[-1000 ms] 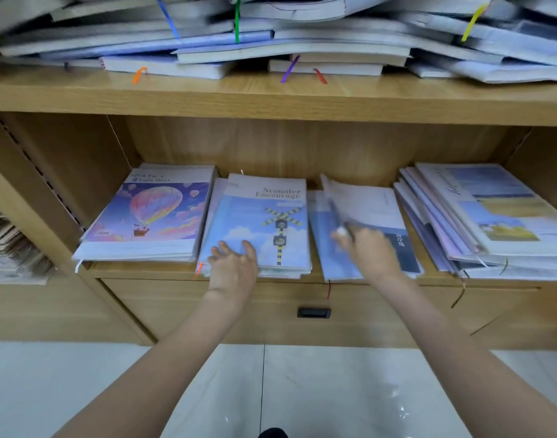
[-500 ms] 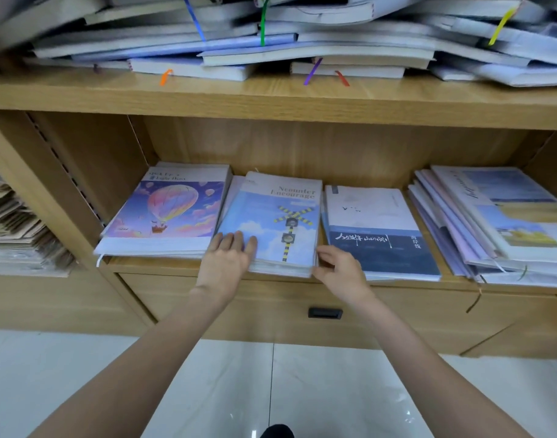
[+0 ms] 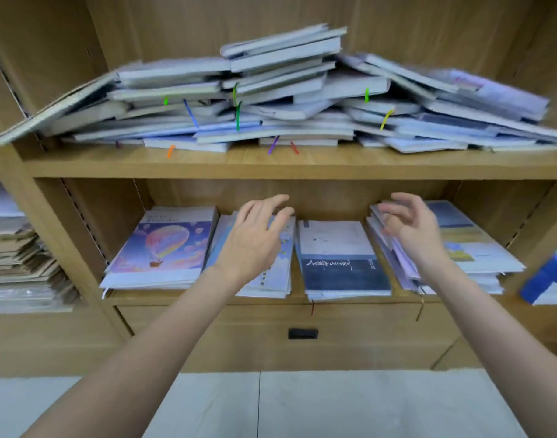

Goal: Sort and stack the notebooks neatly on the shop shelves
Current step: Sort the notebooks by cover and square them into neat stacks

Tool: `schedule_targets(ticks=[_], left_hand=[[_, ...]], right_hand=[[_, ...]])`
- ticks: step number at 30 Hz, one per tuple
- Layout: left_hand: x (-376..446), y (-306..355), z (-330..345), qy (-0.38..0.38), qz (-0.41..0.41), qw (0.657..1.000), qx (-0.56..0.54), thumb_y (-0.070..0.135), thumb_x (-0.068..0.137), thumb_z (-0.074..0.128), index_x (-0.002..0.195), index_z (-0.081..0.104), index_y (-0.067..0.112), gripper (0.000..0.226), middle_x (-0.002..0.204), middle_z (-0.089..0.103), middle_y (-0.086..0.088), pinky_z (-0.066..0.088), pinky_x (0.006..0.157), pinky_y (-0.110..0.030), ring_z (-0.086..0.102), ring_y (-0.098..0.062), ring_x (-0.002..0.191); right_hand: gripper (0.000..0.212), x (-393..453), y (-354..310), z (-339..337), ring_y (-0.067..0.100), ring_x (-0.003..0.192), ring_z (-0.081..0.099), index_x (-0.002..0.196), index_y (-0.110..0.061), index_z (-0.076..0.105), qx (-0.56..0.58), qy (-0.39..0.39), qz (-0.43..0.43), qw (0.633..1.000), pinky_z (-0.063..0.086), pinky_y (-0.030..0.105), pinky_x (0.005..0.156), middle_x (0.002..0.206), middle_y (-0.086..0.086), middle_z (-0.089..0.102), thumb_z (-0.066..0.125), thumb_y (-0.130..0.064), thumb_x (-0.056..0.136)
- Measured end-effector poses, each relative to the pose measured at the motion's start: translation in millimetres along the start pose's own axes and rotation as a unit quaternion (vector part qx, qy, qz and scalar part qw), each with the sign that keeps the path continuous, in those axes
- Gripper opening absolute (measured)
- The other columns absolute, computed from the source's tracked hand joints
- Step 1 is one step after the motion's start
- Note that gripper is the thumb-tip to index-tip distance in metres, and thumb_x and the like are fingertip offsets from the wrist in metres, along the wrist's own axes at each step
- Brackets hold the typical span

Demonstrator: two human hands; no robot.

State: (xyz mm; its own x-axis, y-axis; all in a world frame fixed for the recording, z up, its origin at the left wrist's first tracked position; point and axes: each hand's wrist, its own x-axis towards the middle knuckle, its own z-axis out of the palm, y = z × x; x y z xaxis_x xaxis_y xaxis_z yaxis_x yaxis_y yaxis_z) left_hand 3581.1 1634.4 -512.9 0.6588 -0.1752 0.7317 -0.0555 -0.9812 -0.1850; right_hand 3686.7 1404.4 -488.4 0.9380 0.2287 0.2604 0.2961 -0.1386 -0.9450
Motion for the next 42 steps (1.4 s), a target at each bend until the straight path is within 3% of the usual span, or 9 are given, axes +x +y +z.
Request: schedule_targets(ticks=[2,5,12,18,23,31,35,38,42], left_hand=[[24,8,-8,0.030,0.010,0.999,0.012,0.003,0.071,0.042,0.110,0.053,0.007,0.041,0.121,0.058,-0.017,0.031,0.092,-0.038,0.045,-0.027,0.102],[61,20,-15,0.046,0.015,0.998,0.047,0.004,0.067,0.045,0.111,0.058,0.005,0.046,0.125,0.055,-0.017,0.030,0.096,-0.039,0.047,-0.029,0.108],[140,8,-24,0.050,-0.058,0.985,0.156,0.013,0.073,0.032,0.127,0.050,0.010,0.058,0.141,0.042,-0.021,0.026,0.108,-0.051,0.041,-0.038,0.129],[155,-7,-23,0.027,-0.052,0.978,0.200,0.011,0.058,0.072,0.116,0.062,0.010,0.059,0.128,0.054,-0.022,0.039,0.092,-0.062,0.054,-0.045,0.113],[154,-5,-21,0.034,-0.054,0.979,0.192,0.008,0.057,0.070,0.104,0.065,0.009,0.047,0.127,0.055,-0.022,0.041,0.092,-0.059,0.054,-0.044,0.112],[194,41,-17,0.120,-0.008,0.987,0.104,0.010,0.070,0.035,0.102,0.062,0.006,0.042,0.119,0.061,-0.017,0.033,0.103,-0.048,0.057,-0.031,0.113],[220,48,0,0.127,0.042,0.988,0.074,0.016,0.066,0.054,0.094,0.068,0.008,0.032,0.100,0.068,-0.007,0.044,0.096,-0.044,0.064,-0.024,0.094],[231,49,10,0.087,0.052,0.992,0.075,0.021,0.040,0.084,0.071,0.070,0.014,0.035,0.094,0.069,-0.004,0.049,0.084,-0.037,0.063,-0.022,0.087],[235,48,16,0.075,0.044,0.995,0.057,0.026,0.032,0.088,0.063,0.069,0.020,0.037,0.082,0.065,0.007,0.037,0.072,-0.029,0.048,-0.018,0.083]], right_hand=[[0.031,7,-19,-26,0.017,0.099,0.058,0.120,-0.009,0.048,-0.067,0.027,-0.079,0.994,0.049,0.041,0.092,0.111,0.010,0.064,0.051,-0.001,0.091],[0.024,27,-47,-52,0.013,0.095,0.057,0.113,-0.006,0.053,-0.160,0.082,-0.178,0.967,0.046,0.017,0.084,0.102,0.005,0.064,0.056,-0.005,0.089],[0.057,122,-108,-51,0.034,0.122,0.039,0.128,-0.004,0.045,-0.462,0.088,-0.302,0.829,0.028,0.040,0.102,0.131,0.015,0.047,0.068,-0.023,0.080],[0.020,153,-133,-38,0.030,0.103,0.052,0.104,-0.010,0.061,-0.648,0.135,-0.279,0.696,0.018,0.046,0.107,0.097,0.013,0.065,0.056,-0.017,0.086],[0.017,141,-162,-69,0.041,0.090,0.056,0.098,-0.004,0.057,-0.487,0.208,-0.308,0.790,0.035,0.038,0.069,0.094,0.021,0.064,0.050,-0.019,0.093],[0.022,129,-188,-137,0.042,0.084,0.059,0.111,-0.011,0.059,-0.465,0.292,-0.404,0.731,0.044,0.042,0.064,0.101,0.012,0.064,0.048,-0.017,0.093],[0.022,141,-181,-163,0.041,0.081,0.059,0.111,-0.009,0.059,-0.454,0.337,-0.395,0.725,0.041,0.038,0.061,0.099,0.013,0.064,0.048,-0.013,0.093],[0.024,163,-150,-172,0.036,0.085,0.058,0.114,-0.009,0.058,-0.558,0.258,-0.271,0.741,0.044,0.039,0.069,0.096,0.014,0.063,0.047,-0.015,0.094],[0.023,182,-105,-171,0.031,0.117,0.041,0.114,-0.019,0.059,-0.658,0.130,-0.060,0.739,0.032,0.042,0.093,0.107,0.013,0.062,0.046,-0.014,0.095]])
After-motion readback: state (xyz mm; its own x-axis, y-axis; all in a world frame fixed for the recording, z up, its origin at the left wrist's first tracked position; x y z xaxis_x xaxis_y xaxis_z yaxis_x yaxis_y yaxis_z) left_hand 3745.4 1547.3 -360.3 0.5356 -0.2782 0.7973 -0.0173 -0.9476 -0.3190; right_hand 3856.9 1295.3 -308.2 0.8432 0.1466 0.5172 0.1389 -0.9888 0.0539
